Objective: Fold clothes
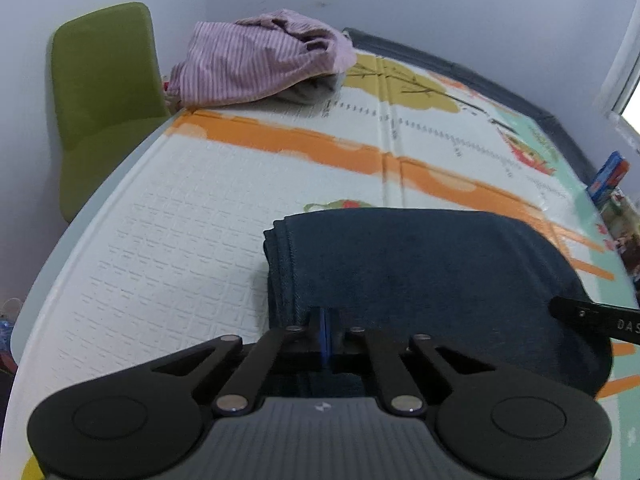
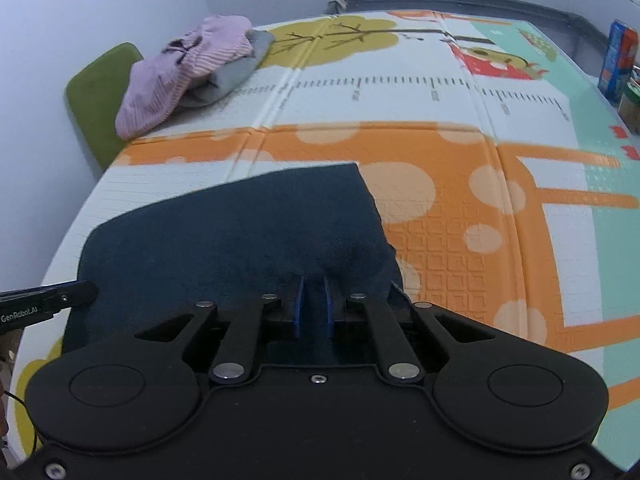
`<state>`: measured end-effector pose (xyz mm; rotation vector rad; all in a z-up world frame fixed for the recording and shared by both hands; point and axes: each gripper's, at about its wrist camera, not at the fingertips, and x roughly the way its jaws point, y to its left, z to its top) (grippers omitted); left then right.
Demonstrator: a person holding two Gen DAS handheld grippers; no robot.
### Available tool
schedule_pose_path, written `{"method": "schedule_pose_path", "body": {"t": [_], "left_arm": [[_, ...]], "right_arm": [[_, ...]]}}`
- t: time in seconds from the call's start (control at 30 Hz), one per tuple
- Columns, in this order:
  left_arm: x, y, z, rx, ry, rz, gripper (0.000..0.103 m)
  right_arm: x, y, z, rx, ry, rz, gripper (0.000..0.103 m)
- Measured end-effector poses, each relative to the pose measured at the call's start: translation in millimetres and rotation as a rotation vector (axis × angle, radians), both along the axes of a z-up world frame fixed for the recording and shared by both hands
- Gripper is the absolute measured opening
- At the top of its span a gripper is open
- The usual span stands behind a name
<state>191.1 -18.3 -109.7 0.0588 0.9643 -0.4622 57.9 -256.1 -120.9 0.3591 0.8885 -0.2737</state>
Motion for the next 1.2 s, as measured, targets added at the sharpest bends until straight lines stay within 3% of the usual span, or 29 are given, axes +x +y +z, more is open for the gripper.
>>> {"method": "schedule_pose_path", "body": {"t": [0.17, 0.37, 0.5, 0.6, 0.7, 0.93, 1.03, 1.2], "left_arm": [[0.0, -6.0, -4.4, 0.028, -0.013, 0.006, 0.003], [7.6, 8.9, 4.1, -0.05, 0.062, 0.04, 0.003], [-0.8, 12.6, 20.8, -0.057, 0.036, 0.037, 0.01], [-16.1, 10.4, 32.2, -0.08, 0.01, -0.003, 0.014], [-36.2, 4.2, 37.1, -0.107, 0.005, -0.067, 0.015], [-78.9, -17.6, 21.1, -0.147, 0.041, -0.236, 0.016], [-93.8, -26.3, 9.0, -0.123, 0.052, -0.293, 0.016], [-91.1, -25.9, -17.7, -0.034, 0.067, -0.242, 0.01]], "right_arm": [[2.9, -1.7, -9.6, -0.002, 0.013, -0.017, 0.007], [-0.8, -18.4, -4.7, 0.12, 0.006, -0.094, 0.007], [-17.7, -24.2, 20.0, 0.203, -0.104, -0.13, 0.009], [-30.2, -16.9, 38.4, 0.197, -0.147, -0.103, 0.009], [-38.9, -1.2, 47.0, 0.147, -0.126, -0.062, 0.009], [-56.6, 29.7, 32.6, 0.185, -0.065, -0.013, 0.009], [-58.2, 42.7, 19.6, 0.221, -0.039, 0.011, 0.009], [-54.5, 52.3, -0.1, 0.193, 0.006, 0.011, 0.006]]}}
